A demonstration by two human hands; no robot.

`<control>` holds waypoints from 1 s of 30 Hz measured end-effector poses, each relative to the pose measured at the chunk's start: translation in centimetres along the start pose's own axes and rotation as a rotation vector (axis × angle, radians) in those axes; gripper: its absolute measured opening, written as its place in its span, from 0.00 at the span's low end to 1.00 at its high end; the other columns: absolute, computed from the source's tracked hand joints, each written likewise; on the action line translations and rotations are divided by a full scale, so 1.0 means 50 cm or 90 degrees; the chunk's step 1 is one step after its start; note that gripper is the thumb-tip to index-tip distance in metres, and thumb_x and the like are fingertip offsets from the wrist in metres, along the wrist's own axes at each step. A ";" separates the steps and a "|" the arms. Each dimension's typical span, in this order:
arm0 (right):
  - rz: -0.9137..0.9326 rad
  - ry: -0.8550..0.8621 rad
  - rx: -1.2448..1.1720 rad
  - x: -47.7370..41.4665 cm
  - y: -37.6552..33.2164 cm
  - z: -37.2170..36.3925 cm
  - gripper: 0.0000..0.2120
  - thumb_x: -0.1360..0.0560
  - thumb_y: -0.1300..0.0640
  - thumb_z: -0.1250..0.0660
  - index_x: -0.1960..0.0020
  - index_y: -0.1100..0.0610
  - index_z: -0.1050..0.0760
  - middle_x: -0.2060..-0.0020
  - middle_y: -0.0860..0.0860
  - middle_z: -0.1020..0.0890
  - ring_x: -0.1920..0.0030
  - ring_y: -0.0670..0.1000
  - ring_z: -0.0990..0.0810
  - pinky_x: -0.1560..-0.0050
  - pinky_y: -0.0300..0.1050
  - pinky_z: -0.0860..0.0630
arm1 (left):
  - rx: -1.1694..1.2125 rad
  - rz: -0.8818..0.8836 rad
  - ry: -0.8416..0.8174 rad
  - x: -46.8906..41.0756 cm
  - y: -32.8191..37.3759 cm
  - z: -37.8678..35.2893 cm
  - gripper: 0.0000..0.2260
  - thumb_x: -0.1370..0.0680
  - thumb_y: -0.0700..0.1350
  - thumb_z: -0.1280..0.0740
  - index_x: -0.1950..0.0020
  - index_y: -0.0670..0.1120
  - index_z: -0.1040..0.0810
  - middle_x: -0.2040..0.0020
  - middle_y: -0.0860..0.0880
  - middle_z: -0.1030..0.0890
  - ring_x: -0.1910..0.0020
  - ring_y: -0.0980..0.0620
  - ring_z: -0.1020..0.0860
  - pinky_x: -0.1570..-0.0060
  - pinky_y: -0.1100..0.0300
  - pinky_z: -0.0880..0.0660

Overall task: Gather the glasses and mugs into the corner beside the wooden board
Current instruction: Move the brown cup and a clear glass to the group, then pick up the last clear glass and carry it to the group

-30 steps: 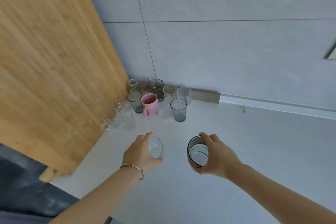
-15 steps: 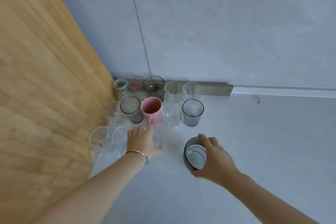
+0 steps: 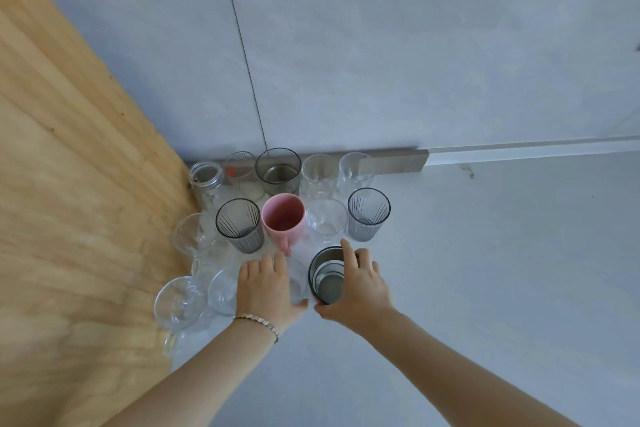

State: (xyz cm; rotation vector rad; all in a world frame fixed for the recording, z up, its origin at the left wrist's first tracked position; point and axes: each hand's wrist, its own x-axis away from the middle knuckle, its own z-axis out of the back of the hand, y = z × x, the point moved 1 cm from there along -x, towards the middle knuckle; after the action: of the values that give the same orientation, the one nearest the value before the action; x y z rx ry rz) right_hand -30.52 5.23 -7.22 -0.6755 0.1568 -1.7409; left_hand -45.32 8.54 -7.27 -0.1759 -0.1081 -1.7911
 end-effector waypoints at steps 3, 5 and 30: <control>0.007 -0.033 0.023 0.005 0.002 0.007 0.58 0.40 0.39 0.25 0.24 0.50 0.59 0.34 0.49 0.39 0.35 0.53 0.35 0.40 0.48 0.27 | -0.026 -0.046 -0.006 0.006 -0.013 -0.002 0.38 0.32 0.65 0.35 0.29 0.46 0.40 0.39 0.49 0.26 0.40 0.48 0.28 0.38 0.58 0.34; 0.013 -0.075 0.028 0.005 0.004 0.020 0.60 0.39 0.42 0.24 0.24 0.53 0.62 0.32 0.50 0.40 0.32 0.54 0.35 0.38 0.49 0.28 | -0.013 -0.061 -0.013 0.007 -0.020 0.006 0.39 0.31 0.65 0.35 0.27 0.46 0.42 0.37 0.50 0.28 0.38 0.49 0.29 0.37 0.59 0.35; -0.482 0.004 -0.034 0.784 0.982 0.420 0.21 0.24 0.50 0.39 0.32 0.54 0.33 0.35 0.52 0.27 0.36 0.56 0.26 0.42 0.47 0.28 | 0.070 -0.541 -0.256 0.340 1.131 0.150 0.13 0.24 0.49 0.38 0.42 0.48 0.25 0.42 0.49 0.22 0.48 0.50 0.24 0.45 0.59 0.28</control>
State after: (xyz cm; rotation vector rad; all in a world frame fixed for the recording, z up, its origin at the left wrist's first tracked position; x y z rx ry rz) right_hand 16.81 -40.18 2.08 -0.8321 -0.0633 -2.4667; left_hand 6.52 -19.28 1.90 -0.4600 -0.6464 -2.5608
